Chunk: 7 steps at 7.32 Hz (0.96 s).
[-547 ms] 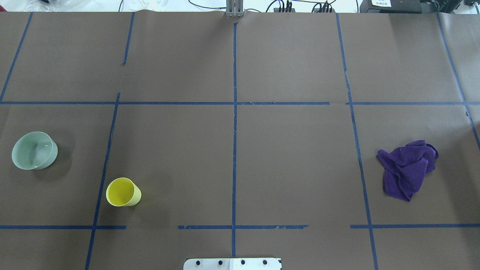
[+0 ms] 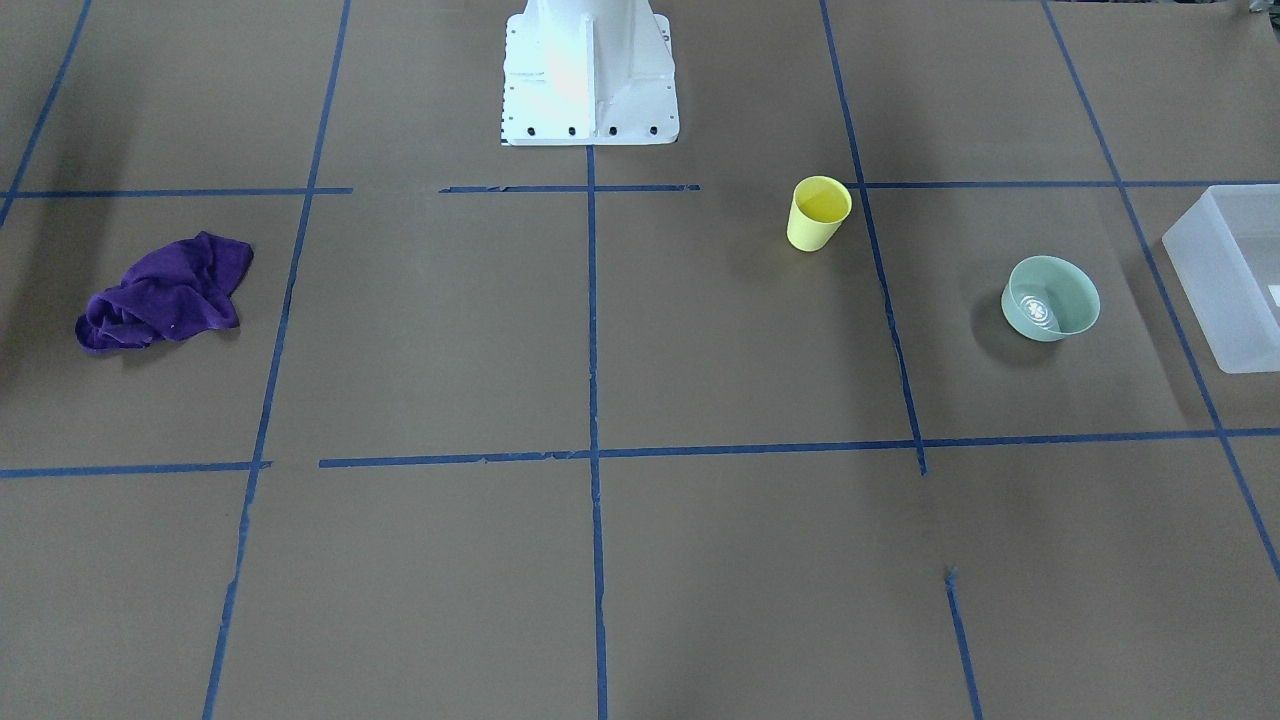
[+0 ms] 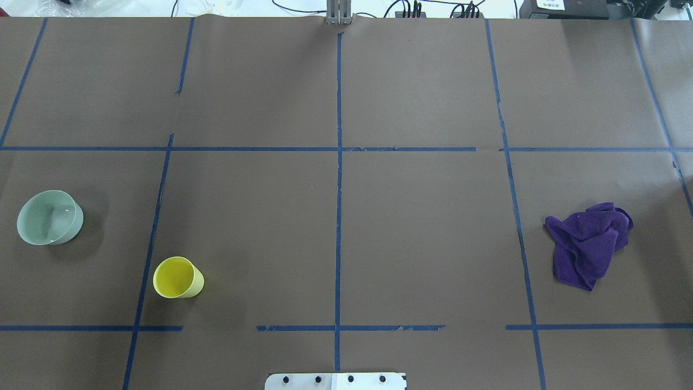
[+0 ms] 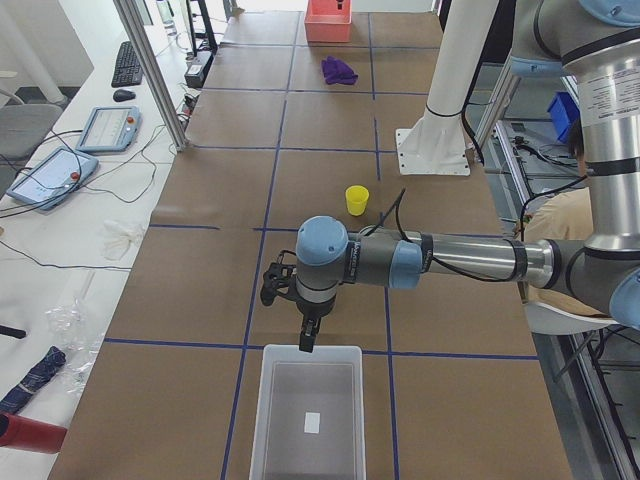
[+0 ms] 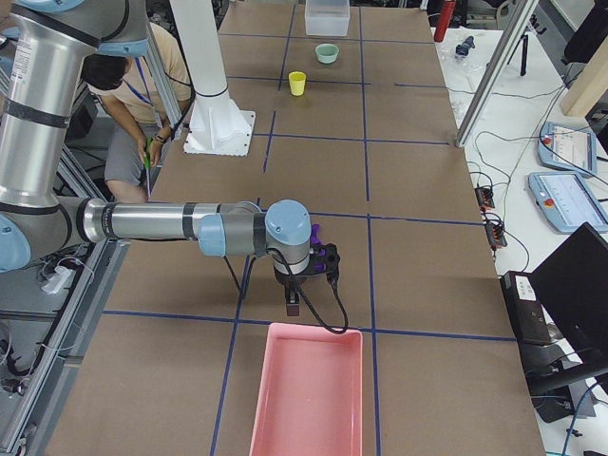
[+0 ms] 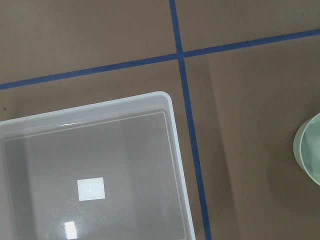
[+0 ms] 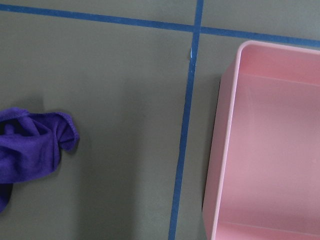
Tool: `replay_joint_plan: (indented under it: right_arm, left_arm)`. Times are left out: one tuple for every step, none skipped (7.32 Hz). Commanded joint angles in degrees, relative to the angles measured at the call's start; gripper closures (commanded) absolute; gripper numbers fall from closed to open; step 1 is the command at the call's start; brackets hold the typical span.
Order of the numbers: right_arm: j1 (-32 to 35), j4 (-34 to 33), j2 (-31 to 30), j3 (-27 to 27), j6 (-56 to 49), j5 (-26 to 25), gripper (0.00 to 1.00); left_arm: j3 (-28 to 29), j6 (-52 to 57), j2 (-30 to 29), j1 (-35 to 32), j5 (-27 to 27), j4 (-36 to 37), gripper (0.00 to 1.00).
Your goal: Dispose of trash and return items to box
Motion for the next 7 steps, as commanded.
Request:
replay_joint_plan:
  right_arm:
    - [-1.25,7.96,0.42,0.25,0.55,6.42,0.00]
    - [-1.26,12.80,0.51,0.16,0.64,7.08,0.00]
    - [-1.26,15.46,0.69,0.25,0.73,7.09,0.00]
    - [-1.17,17.92,1.21,0.25,0.82,7.00,0.00]
    - [-1.17,19.08,3.04,-0.19,2.74,6.74,0.00]
    - [-1.17,19.17,5.15,-1.58,6.67,7.17,0.00]
    - [-1.26,19.35,5.35,-1.68,10.71,7.00,0.00]
  left_arm:
    - [-0.51,0.03,-0.90,3.81,-0.04,-10.89,0.00]
    - [0.36,0.03,-0.91,6.80,-0.04,-21.14,0.00]
    - [2.46,0.38,-0.91,9.53,0.05,-31.51,0.00]
    - [7.18,-0.92,-3.78,9.73,0.40,-44.32,0.00]
    - [9.14,-3.63,-4.51,9.64,0.58,-52.37,0.00]
    - [9.42,-11.75,-5.82,10.08,0.49,-54.54,0.00]
    - [8.47,-27.15,-8.79,12.00,0.14,-54.73,0.00]
